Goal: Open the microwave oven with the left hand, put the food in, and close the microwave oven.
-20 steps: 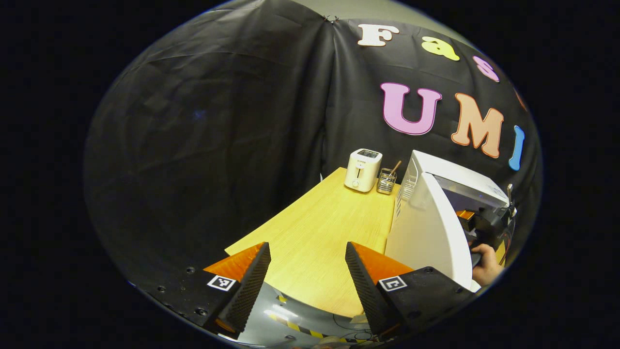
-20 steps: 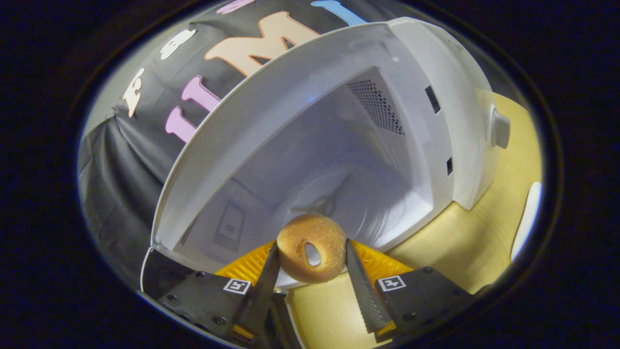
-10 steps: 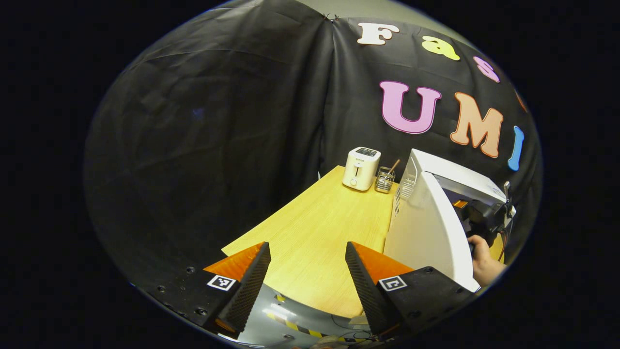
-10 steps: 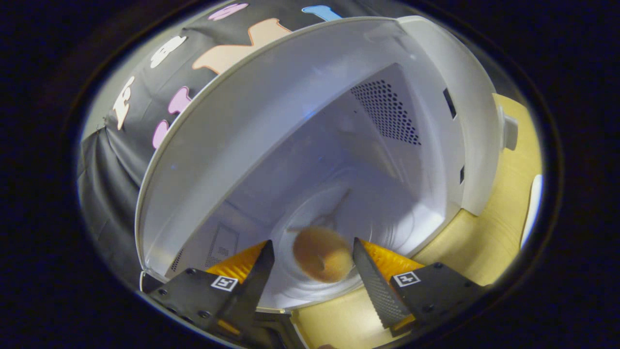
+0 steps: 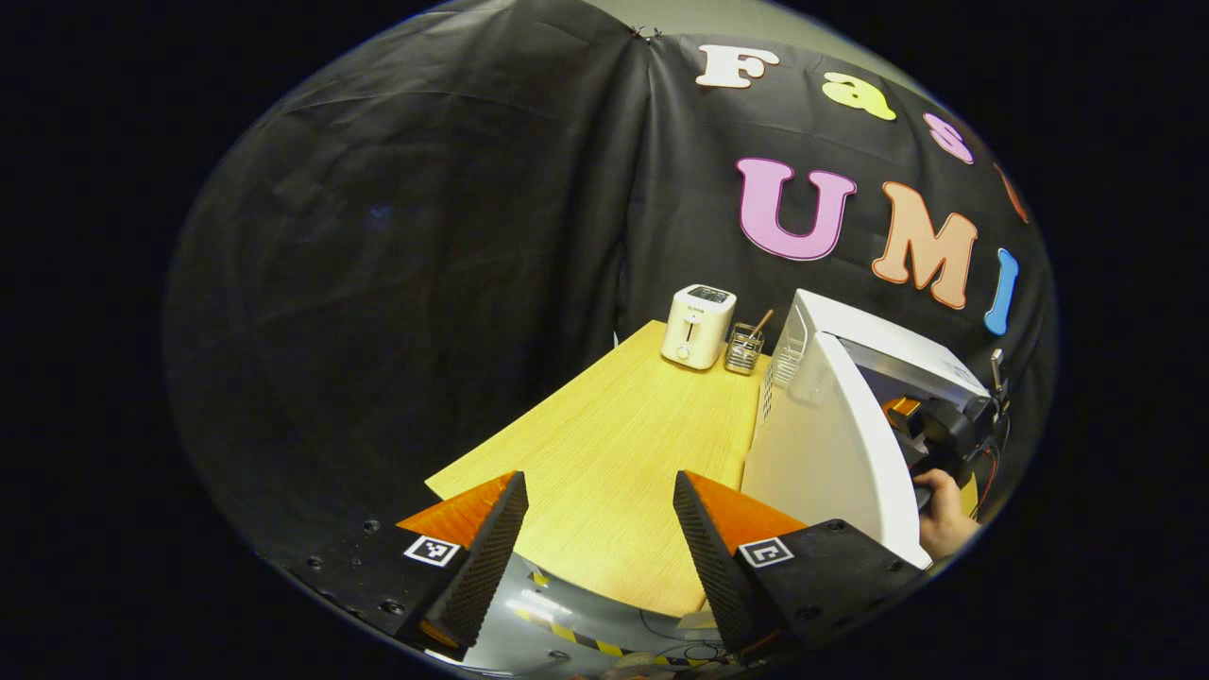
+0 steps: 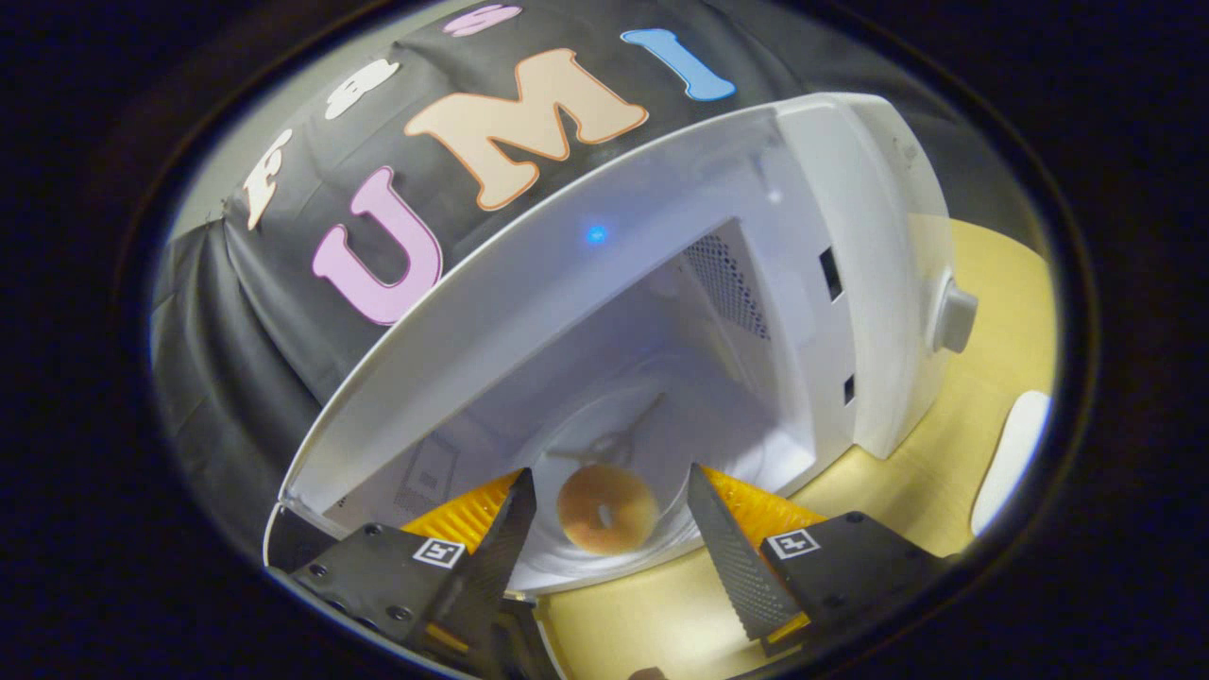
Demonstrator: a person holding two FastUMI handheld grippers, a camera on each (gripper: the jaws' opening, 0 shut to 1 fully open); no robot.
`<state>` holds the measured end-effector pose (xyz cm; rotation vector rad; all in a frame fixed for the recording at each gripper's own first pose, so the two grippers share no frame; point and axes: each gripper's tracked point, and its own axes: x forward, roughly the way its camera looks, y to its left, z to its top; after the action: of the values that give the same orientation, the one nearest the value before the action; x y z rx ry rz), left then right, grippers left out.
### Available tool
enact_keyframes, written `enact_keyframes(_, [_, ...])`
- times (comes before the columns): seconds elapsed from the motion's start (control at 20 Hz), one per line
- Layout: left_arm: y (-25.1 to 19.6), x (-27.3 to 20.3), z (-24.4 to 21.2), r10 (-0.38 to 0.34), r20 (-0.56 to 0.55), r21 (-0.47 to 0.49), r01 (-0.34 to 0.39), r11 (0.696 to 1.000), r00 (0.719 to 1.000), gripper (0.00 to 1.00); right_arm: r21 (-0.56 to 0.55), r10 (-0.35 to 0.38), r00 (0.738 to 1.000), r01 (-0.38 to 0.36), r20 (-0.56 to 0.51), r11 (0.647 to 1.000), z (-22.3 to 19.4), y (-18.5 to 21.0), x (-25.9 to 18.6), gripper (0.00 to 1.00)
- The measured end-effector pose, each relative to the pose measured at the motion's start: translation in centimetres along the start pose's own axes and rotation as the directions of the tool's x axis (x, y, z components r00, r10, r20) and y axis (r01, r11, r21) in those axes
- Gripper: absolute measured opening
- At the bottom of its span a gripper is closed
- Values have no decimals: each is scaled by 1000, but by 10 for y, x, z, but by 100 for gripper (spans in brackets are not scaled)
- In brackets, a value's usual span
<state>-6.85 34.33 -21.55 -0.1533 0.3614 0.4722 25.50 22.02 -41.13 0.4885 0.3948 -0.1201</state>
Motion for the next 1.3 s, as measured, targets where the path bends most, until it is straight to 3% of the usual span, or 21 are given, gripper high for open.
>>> enact_keyframes(0.2, [-9, -2, -5, -39, -9, -4, 39, 999, 999, 92, -99, 19, 1000, -20, -9, 995, 3, -11, -25, 100])
enact_keyframes(0.4, [-20, -3, -10, -74, -21, -3, 74, 997, 997, 83, -179, 41, 999, -45, -24, 983, 7, -19, -54, 100])
enact_keyframes(0.6, [-31, -5, -14, -117, -34, 26, 117, 993, 993, 48, -227, 69, 997, -76, -40, 971, 14, -28, -85, 99])
enact_keyframes(0.7, [-37, -7, -18, -131, -41, 42, 133, 990, 991, 42, -263, 82, 996, -91, -44, 961, 19, -33, -102, 99])
enact_keyframes(0.75, [-38, -8, -19, -133, -42, 47, 135, 990, 990, 22, -290, 87, 995, -95, -40, 952, 23, -37, -109, 100])
enact_keyframes(0.8, [-40, -9, -20, -133, -44, 53, 135, 989, 990, 19, -321, 88, 995, -95, -37, 942, 27, -42, -118, 100])
enact_keyframes(0.85, [-41, -9, -22, -131, -50, 67, 134, 989, 990, 6, -346, 90, 995, -98, -38, 933, 31, -46, -126, 100])
enact_keyframes(0.9, [-40, -9, -25, -127, -58, 86, 132, 988, 990, 2, -365, 90, 995, -98, -40, 926, 32, -55, -133, 100])
enact_keyframes(1.1, [-53, -21, -29, -168, -75, 162, 178, 971, 983, 1, -436, 59, 998, -69, -36, 897, 47, -78, -165, 100])
enact_keyframes(1.3, [-68, -30, -37, -207, -94, 202, 222, 954, 974, 0, -441, 33, 999, -42, -29, 896, 57, -98, -189, 99])
